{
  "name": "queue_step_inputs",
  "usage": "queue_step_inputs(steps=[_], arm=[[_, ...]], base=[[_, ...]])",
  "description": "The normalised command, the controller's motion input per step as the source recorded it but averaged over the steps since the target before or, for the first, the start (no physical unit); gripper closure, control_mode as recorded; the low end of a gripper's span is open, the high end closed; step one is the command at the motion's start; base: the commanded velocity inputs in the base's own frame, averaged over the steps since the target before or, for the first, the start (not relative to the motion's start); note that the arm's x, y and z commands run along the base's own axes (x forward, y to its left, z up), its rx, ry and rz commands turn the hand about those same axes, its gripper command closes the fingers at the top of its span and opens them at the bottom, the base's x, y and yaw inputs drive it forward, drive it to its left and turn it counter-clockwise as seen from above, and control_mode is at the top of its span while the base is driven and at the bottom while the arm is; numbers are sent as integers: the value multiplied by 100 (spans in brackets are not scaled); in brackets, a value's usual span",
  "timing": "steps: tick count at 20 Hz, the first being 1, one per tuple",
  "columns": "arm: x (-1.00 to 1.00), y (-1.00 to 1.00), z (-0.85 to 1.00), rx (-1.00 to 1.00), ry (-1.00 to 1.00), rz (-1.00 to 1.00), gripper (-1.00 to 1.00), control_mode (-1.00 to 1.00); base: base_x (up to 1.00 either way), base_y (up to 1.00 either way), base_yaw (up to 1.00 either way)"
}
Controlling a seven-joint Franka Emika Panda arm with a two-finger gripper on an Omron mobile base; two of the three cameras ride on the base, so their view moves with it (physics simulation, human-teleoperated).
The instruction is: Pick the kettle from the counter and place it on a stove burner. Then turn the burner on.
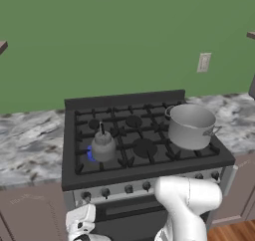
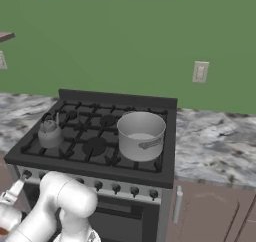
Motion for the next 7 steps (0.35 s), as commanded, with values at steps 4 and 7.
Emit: queue_step_inputs(steps=[4, 7], arm=[[13, 37, -96, -50, 29, 45, 100, -100], [-15, 12, -6, -10, 8, 16, 100, -100]], base=[[0, 0, 0], [0, 0, 0]])
